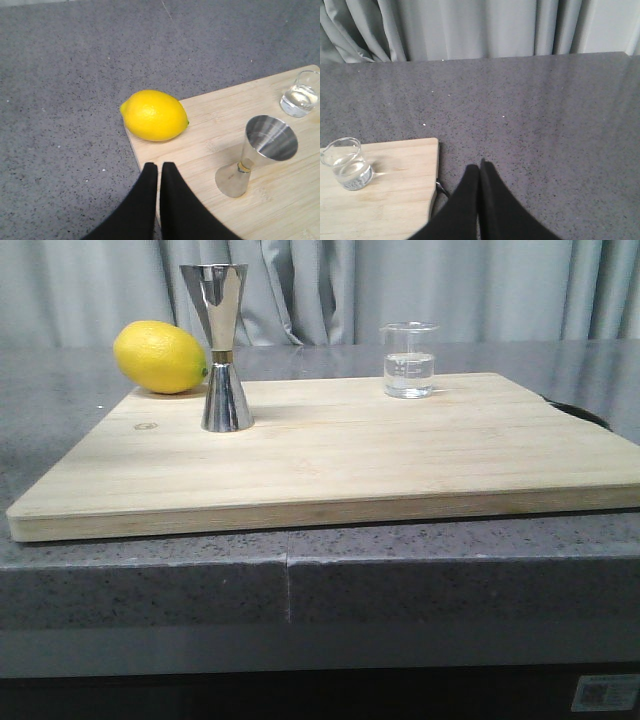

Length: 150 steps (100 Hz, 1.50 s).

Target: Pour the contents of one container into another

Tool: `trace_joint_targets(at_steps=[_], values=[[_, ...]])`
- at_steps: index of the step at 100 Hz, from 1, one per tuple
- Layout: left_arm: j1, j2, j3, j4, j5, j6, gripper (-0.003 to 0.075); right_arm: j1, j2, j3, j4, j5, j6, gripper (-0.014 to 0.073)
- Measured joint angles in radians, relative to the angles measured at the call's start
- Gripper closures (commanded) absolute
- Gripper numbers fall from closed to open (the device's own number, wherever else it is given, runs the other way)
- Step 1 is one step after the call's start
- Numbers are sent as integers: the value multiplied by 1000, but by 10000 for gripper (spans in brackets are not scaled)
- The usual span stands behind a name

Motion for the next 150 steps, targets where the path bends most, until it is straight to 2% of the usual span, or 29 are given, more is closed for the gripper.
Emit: trace_joint_targets(at_steps=[10,18,27,36,46,52,59,65,86,104,133,150], values=[[0,42,0,-7,-18,8,736,0,30,0,0,-2,0,661],[0,66,0,-33,-22,71,719,0,47,0,-11,-4,0,624],[0,76,0,-78,-26,149,673,0,61,0,-25,-18,0,522],[0,84,0,-129,-45,187,594,0,67,0,-29,-43,0,352],[-1,90,0,-177,-59,228,447,0,67,0,-33,-77,0,150],[-1,91,0,-193,-70,250,311,0,67,0,-33,-97,0,55],[-1,91,0,-212,-84,283,132,0,67,0,-33,-116,0,5],[-1,91,0,-218,-100,313,-2,0,67,0,-33,-128,0,2],[-1,91,0,-222,-164,386,80,0,67,0,-35,-133,0,2],[-1,91,0,-306,-209,417,83,0,67,0,-35,-134,0,4],[-4,91,54,-365,-229,664,83,0,67,0,-54,-117,0,4],[-4,91,136,-507,-228,877,83,0,67,0,-66,-100,0,4]])
